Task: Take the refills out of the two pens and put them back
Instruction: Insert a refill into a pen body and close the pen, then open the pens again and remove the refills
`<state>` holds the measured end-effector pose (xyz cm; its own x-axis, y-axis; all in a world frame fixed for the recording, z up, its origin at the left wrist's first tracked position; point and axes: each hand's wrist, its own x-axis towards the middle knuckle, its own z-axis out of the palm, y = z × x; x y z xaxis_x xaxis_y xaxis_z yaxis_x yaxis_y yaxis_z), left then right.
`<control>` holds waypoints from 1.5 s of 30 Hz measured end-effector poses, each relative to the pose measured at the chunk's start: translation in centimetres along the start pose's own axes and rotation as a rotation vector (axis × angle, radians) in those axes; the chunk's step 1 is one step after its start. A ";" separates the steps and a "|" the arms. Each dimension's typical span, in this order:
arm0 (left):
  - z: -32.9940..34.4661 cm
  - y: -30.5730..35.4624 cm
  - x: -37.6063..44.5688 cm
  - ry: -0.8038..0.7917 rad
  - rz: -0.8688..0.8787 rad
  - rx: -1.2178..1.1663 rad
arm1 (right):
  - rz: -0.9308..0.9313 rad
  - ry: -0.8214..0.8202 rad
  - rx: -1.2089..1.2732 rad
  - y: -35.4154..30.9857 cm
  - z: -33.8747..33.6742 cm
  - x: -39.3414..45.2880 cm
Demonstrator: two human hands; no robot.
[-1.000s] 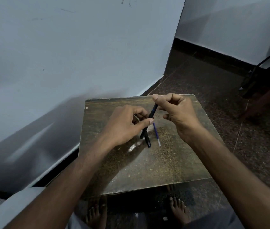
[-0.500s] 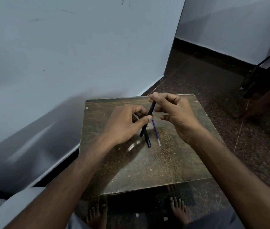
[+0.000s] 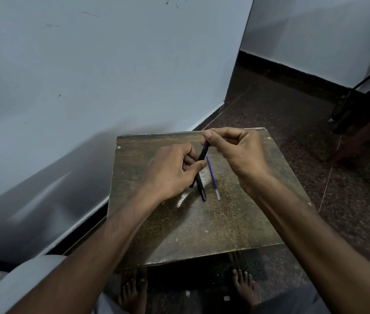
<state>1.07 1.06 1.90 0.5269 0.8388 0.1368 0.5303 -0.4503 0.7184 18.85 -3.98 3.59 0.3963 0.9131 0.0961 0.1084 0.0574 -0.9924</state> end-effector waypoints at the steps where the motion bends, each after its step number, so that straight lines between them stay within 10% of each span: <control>1: 0.0 0.0 0.0 -0.005 -0.007 -0.003 | 0.000 0.030 -0.015 0.1 0.2 -0.1; 17: -4.0 -3.6 1.6 0.362 -0.179 0.054 | 0.238 -0.169 -0.152 -0.7 -0.2 -1.4; 29: -0.7 -3.1 1.2 0.152 -0.287 0.305 | 0.366 -0.420 -0.275 -0.4 0.4 -2.5; 39: -1.2 -2.5 2.2 0.258 -0.390 -0.685 | 0.290 -0.498 -0.367 0.4 0.4 -2.8; 45: -1.2 -2.7 2.0 0.289 -0.362 -0.752 | 0.285 -0.502 -0.372 0.4 0.5 -2.8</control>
<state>-0.12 4.38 1.04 0.1684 0.9814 -0.0923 0.0005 0.0936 0.9956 17.31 -6.31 2.93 -0.0049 0.9536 -0.3010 0.4044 -0.2734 -0.8728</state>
